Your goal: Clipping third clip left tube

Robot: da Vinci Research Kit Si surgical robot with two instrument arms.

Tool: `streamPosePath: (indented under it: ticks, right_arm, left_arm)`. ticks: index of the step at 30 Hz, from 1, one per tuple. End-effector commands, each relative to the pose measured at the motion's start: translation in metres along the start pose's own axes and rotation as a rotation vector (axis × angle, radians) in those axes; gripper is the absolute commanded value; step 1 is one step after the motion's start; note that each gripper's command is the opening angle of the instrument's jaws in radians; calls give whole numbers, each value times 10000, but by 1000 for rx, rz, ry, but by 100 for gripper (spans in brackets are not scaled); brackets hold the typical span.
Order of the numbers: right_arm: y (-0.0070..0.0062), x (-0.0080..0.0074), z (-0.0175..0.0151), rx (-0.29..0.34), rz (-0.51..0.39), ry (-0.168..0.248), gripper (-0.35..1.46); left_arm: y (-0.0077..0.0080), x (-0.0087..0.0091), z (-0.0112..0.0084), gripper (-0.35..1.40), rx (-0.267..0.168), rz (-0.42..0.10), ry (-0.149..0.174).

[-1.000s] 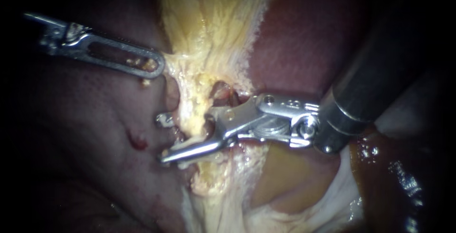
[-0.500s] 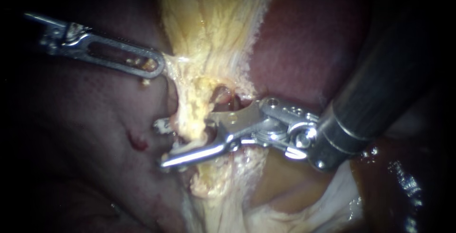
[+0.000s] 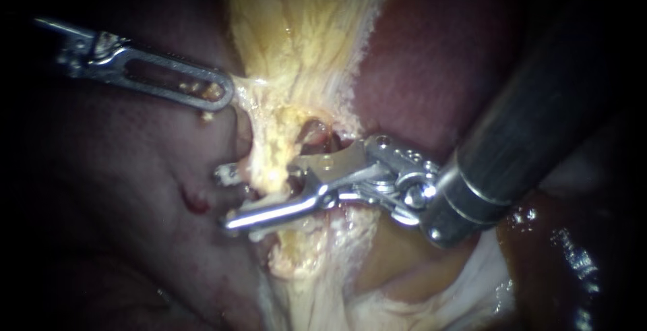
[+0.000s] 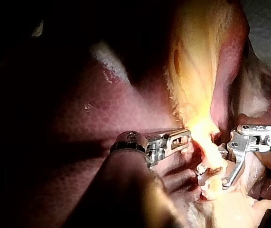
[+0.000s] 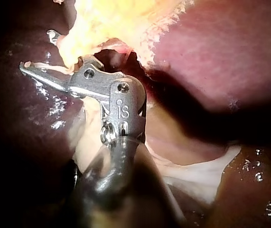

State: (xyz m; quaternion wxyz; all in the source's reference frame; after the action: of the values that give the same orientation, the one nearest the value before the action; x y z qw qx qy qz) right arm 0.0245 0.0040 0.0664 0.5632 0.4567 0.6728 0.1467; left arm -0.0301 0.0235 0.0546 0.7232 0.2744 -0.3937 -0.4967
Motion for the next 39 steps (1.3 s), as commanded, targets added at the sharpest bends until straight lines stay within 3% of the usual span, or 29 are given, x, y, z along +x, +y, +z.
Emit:
streamPosePath:
  ticks: [1,10,16,21,24,27,33,39]
  right_arm:
    - [1,0,0,13,0,3,46]
    - [1,-2,-7,32,3,6,34]
    - [-1,-4,-17,33,8,9,-2]
    - [0,-5,-22,1,12,17,-20]
    - [0,-5,-25,-33,-11,-34,-35]
    - [0,-5,-28,-40,-17,-46,-35]
    - [-1,-4,-27,-38,2,-11,-35]
    - [2,-8,-30,-40,0,-16,-35]
  left_arm:
    - [0,0,0,-35,0,0,0]
    - [0,0,0,-35,0,0,0]
    - [0,0,0,-35,0,0,0]
    - [0,0,0,-35,0,0,0]
    - [0,0,0,-35,0,0,0]
    - [0,0,0,-35,0,0,0]
    - [0,0,0,-35,0,0,0]
    - [1,0,0,-35,0,0,0]
